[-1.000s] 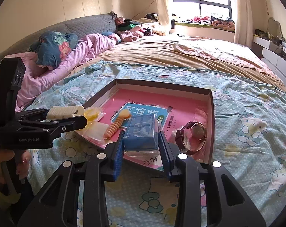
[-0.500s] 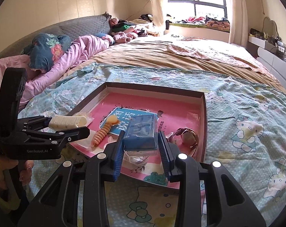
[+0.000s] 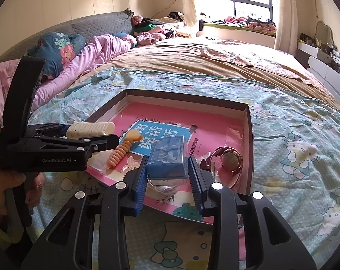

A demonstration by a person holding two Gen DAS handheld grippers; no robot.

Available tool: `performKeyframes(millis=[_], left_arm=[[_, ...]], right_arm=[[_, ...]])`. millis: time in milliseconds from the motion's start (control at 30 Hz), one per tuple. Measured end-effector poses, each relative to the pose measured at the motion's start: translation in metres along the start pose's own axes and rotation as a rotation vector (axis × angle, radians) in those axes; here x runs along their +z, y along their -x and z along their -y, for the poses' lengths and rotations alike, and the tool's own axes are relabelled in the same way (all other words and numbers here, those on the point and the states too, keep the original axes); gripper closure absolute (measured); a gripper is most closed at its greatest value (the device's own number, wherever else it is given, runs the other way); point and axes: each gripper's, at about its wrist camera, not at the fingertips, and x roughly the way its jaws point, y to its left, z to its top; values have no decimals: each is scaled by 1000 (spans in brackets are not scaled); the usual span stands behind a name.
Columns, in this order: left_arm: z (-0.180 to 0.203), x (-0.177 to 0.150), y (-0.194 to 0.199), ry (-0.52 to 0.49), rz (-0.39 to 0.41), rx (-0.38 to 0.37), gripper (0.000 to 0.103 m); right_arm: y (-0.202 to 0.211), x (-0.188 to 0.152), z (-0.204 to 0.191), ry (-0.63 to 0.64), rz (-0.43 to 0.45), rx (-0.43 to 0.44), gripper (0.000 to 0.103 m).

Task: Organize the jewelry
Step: 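Carry the comb clip and blue box into the tray and open both tools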

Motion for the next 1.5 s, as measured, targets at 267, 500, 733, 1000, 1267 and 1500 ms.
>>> performKeyframes(millis=[267, 500, 733, 1000, 1267, 1500], left_arm=[[-5, 1, -6, 3, -3, 14, 33], [-9, 1, -10, 10, -1, 21, 33], [-9, 1, -10, 9, -1, 24, 33], [-10, 2, -11, 11, 0, 23, 33], [-10, 2, -11, 11, 0, 22, 33], [-7, 2, -9, 3, -2, 26, 33]], right_arm=[[-10, 0, -5, 11, -15, -2, 70], [-20, 0, -7, 21, -28, -8, 70], [-25, -4, -4, 1, -45, -19, 70], [-26, -7, -2, -21, -55, -16, 68], [-19, -9, -3, -23, -42, -24, 59], [-7, -11, 0, -33, -27, -30, 51]])
